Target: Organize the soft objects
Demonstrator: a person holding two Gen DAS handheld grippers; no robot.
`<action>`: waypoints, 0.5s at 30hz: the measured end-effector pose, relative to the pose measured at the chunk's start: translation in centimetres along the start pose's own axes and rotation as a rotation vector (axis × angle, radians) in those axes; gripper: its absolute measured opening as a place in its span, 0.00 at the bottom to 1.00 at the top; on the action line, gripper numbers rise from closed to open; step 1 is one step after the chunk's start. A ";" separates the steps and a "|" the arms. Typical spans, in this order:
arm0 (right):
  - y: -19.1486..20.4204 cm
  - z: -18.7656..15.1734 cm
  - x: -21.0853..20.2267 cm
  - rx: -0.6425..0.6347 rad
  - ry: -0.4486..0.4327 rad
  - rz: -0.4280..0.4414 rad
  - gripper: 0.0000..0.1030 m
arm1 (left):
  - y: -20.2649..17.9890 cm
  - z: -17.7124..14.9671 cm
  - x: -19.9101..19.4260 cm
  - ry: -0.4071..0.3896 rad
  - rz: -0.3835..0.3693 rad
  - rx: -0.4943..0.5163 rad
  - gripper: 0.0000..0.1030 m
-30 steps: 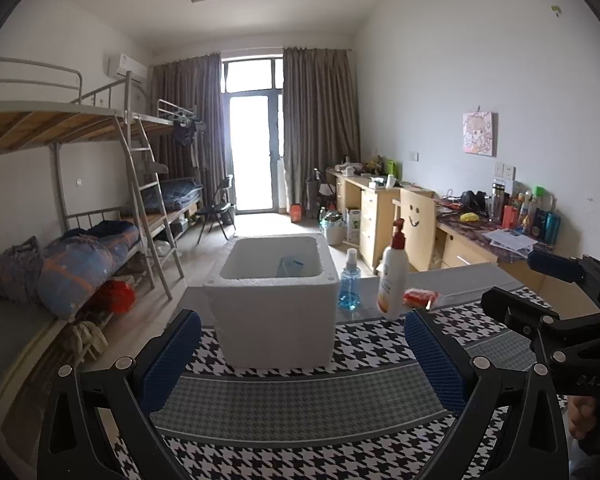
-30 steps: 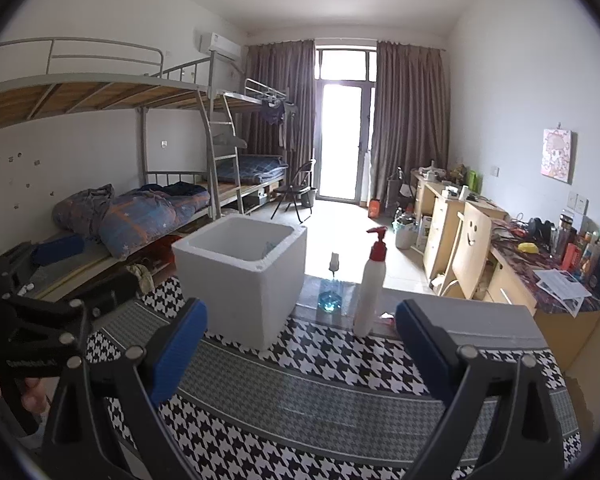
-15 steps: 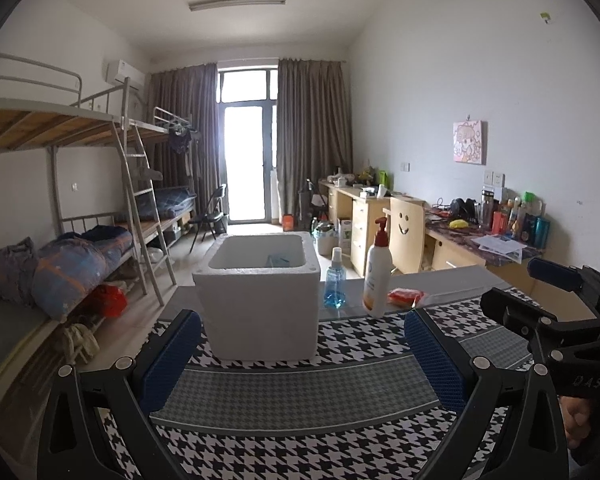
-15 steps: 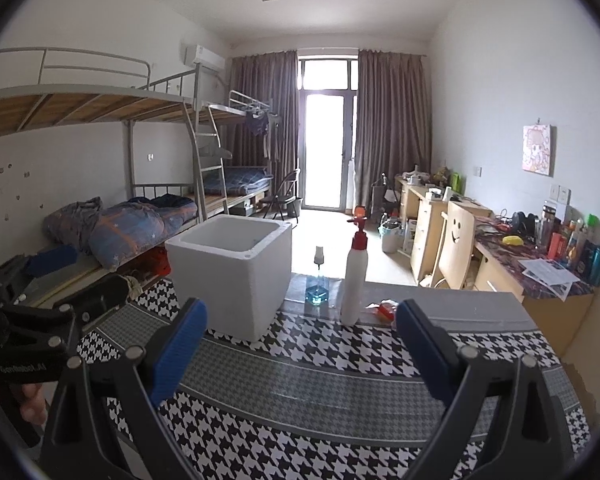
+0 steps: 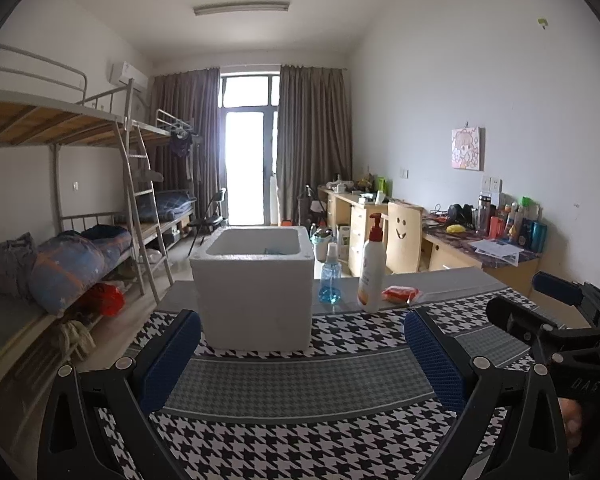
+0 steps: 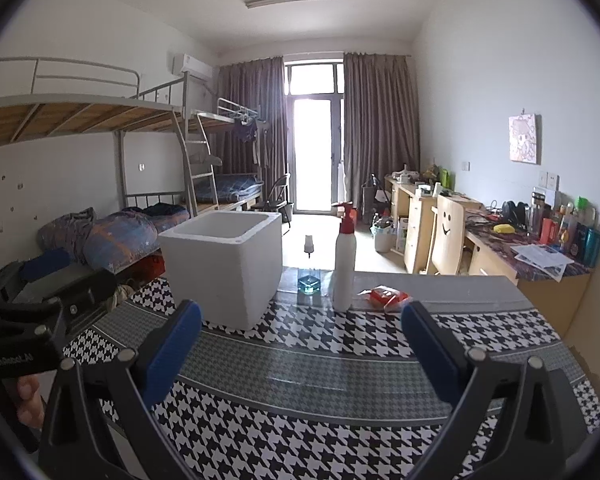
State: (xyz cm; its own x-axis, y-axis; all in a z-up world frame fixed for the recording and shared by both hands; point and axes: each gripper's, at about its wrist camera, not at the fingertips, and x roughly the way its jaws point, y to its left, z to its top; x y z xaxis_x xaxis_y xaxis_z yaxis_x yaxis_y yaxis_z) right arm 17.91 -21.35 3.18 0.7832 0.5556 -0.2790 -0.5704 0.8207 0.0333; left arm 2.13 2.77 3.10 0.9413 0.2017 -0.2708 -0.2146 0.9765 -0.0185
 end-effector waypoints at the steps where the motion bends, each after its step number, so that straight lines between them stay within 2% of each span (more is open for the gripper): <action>1: -0.1 -0.2 -0.2 0.003 -0.007 -0.003 0.98 | 0.0 -0.2 0.1 0.002 -0.001 -0.004 0.99; 9: 0.0 -2.0 -1.2 -0.002 -0.032 -0.027 0.99 | -0.2 -1.6 -0.1 -0.012 0.018 0.003 0.99; 15: -0.1 -3.0 -1.1 0.003 -0.010 -0.031 0.99 | -0.3 -2.1 -0.1 -0.007 0.015 0.004 0.99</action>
State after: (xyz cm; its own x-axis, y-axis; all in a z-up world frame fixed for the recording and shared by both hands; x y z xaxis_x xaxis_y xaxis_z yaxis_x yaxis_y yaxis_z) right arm 16.31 -22.43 0.62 0.8031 0.5312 -0.2699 -0.5449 0.8381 0.0280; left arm 1.51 2.29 1.10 0.9396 0.2173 -0.2646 -0.2281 0.9736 -0.0104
